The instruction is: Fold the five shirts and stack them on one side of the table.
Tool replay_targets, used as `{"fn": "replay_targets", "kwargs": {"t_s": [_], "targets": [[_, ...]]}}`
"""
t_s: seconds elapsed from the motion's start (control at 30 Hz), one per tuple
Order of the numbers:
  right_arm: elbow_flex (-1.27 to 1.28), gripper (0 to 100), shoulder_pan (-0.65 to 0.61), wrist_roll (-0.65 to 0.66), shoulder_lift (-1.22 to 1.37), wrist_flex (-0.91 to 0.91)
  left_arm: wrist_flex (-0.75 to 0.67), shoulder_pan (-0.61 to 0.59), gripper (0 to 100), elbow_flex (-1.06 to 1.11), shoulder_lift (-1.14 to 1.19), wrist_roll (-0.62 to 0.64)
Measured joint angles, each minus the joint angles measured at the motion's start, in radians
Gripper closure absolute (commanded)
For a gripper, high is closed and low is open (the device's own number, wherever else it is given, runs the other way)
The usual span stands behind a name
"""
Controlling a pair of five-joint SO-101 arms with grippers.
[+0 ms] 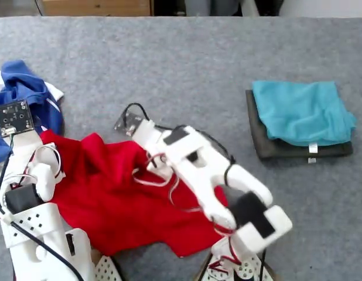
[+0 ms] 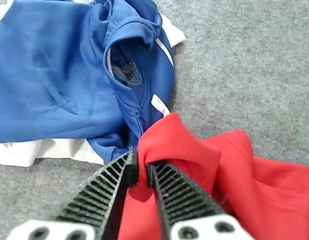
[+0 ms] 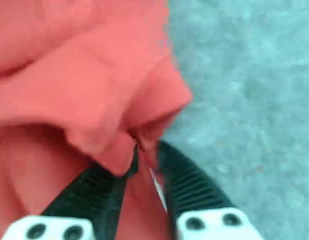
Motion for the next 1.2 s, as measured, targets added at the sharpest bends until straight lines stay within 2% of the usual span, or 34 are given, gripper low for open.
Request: {"fn": "replay_targets", "kwargs": {"t_s": [0.17,0.33,0.6,0.67,0.77,0.83,0.9,1.03,1.2], "targets": [[-0.054,98.6,0.120,-0.002,0.000,0.107,0.000,0.000,97,0.000,0.000,0.000],[-0.048,98.6,0.235,0.037,-0.124,0.232,0.000,0.000,97,0.000,0.000,0.000],[0.155,98.6,0.341,0.247,-0.402,0.422,0.000,0.040,97,0.000,0.000,0.000],[0.196,97.2,0.342,0.292,-0.456,0.457,0.000,0.043,97,0.000,0.000,0.000],[0.196,88.3,0.333,0.292,-0.514,0.462,0.000,0.043,97,0.000,0.000,0.000],[0.167,83.3,0.285,0.252,-0.516,0.462,0.000,0.043,97,0.000,0.000,0.000],[0.115,82.8,0.227,0.187,-0.491,0.453,0.000,0.043,97,0.000,0.000,0.000],[0.000,82.8,0.107,0.100,-0.342,0.382,0.000,0.043,97,0.000,0.000,0.000],[-0.158,82.8,0.063,-0.002,-0.058,0.287,0.063,0.043,97,-0.003,0.000,0.000]]}}
